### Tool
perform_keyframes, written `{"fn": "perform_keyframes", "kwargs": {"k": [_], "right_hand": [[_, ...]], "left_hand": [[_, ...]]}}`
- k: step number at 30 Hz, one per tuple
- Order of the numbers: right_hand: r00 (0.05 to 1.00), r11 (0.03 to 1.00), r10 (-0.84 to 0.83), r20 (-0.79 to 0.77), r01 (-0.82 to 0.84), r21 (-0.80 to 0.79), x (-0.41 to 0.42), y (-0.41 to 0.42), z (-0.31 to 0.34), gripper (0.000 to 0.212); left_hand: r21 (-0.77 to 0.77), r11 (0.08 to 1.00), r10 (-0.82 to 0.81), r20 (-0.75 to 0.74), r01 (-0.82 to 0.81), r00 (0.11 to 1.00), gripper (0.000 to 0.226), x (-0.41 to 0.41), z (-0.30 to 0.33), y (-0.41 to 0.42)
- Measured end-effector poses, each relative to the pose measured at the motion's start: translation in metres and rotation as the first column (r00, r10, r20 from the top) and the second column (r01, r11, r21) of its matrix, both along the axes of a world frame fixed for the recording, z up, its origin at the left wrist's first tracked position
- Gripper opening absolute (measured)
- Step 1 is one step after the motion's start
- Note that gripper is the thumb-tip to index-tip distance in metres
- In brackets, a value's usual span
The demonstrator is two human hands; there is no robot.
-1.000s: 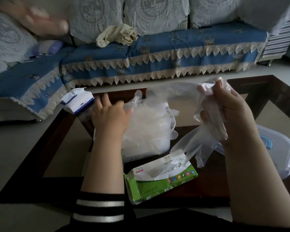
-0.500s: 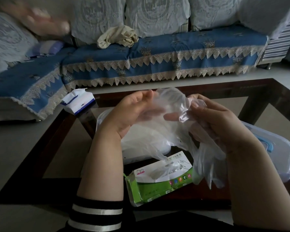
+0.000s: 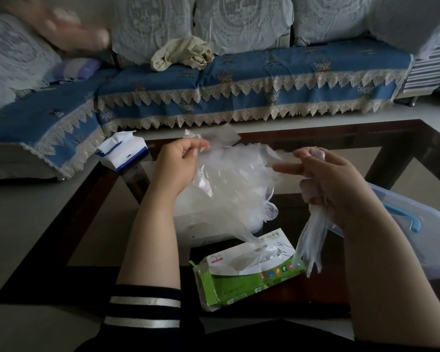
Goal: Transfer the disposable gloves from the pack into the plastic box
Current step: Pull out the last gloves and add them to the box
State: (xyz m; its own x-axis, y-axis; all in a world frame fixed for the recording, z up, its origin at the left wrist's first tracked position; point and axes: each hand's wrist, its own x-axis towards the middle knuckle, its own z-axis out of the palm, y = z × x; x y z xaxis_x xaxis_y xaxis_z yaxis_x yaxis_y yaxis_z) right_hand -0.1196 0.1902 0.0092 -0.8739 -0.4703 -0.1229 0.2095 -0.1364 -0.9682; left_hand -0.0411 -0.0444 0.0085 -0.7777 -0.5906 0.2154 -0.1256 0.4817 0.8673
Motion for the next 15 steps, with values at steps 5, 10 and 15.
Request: {"fn": "perform_keyframes", "kwargs": {"k": [5,10,15], "right_hand": [[0.999,0.999,-0.054,0.009,0.054,0.009,-0.005,-0.002,-0.001,0.02],[0.995,0.996,0.081,-0.059,-0.082,-0.018,0.002,-0.001,0.002,0.025],[0.975,0.953,0.212,-0.069,-0.222,-0.208,0.008,-0.003,0.006,0.029]], "left_hand": [[-0.12,0.989,0.116,0.226,-0.091,0.967,0.029,0.002,-0.014,-0.014],[-0.387,0.92,0.168,0.525,0.059,0.834,0.055,0.005,-0.024,-0.016],[-0.481,0.872,0.232,0.57,0.091,0.788,0.056,0.006,-0.018,-0.015]]}}
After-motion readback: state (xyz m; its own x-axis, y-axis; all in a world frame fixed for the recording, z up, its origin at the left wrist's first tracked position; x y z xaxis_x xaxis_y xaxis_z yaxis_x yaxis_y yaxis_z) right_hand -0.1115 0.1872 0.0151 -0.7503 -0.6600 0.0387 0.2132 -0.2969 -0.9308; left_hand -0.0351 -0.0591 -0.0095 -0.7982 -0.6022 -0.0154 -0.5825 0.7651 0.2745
